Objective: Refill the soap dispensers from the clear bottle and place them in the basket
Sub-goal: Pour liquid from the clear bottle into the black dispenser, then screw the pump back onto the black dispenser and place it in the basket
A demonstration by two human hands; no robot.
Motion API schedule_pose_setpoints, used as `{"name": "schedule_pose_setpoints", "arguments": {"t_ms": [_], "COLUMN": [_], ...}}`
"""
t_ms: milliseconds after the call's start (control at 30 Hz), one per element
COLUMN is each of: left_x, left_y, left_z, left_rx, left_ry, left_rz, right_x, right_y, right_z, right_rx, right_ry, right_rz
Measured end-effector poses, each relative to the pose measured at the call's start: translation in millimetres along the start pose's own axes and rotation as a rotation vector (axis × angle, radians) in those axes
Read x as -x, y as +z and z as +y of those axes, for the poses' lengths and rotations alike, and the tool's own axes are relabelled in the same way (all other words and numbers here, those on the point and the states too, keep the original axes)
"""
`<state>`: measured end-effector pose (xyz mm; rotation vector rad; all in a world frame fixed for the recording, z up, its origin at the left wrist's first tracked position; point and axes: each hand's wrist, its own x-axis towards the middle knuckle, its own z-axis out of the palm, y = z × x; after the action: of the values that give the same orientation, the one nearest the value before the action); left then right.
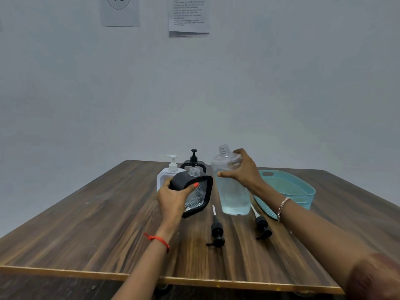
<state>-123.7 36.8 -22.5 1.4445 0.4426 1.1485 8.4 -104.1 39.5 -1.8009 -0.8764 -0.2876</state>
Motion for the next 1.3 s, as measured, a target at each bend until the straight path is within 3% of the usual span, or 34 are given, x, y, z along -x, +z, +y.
{"name": "schedule_pose_setpoints", "arguments": {"t_ms": [133,400,533,567,633,733,767,833,900,1000,1133,1300], "left_x": [-5.6,-9.2,-13.0,-13.7,-15.5,-18.9,-20.7,-22.7,-23.4,-23.1,-22.0,-23.1], "left_y": [-2.6,-6.9,-6.0,-6.0,-6.1,-6.6,-6.5,-6.6,-7.2,-8.3,-8.7,-6.9], "left_z": [-4.7,-8.7,-9.9,-10.0,-9.8,-8.0,-7.5,-5.5,-4.0,-2.4,-1.8,-1.6], "left_rx": [0.049,0.143,0.153,0.159,0.171,0.182,0.184,0.187,0.202,0.219,0.216,0.199], "left_ry": [-0.045,-0.102,-0.117,-0.122,-0.132,-0.143,-0.144,-0.143,-0.14,-0.14,-0.153,-0.169], "left_rz": [-0.031,-0.098,-0.105,-0.103,-0.1,-0.101,-0.099,-0.102,-0.109,-0.123,-0.125,-0.148], "right_x": [-4.2,-23.0,-29.0,-28.1,-20.7,5.8,16.9,38.5,55.3,65.1,62.6,34.9], "right_y": [2.4,1.7,-7.6,-8.5,-7.3,2.7,7.5,16.3,24.9,34.7,29.0,-7.9], "right_z": [23.8,52.5,50.9,47.2,37.0,22.4,20.6,24.9,36.3,58.7,55.5,-1.2], "right_rx": [-0.24,-0.36,-0.336,-0.255,-0.062,0.22,0.324,0.465,0.605,0.678,0.546,-0.024], "right_ry": [0.12,0.24,0.257,0.221,0.038,-0.48,-0.627,-0.758,-0.657,-0.571,-0.519,-0.187], "right_rz": [-0.031,-0.127,-0.255,-0.261,-0.087,0.219,0.173,-0.211,-0.646,-0.845,-0.816,-0.369]}}
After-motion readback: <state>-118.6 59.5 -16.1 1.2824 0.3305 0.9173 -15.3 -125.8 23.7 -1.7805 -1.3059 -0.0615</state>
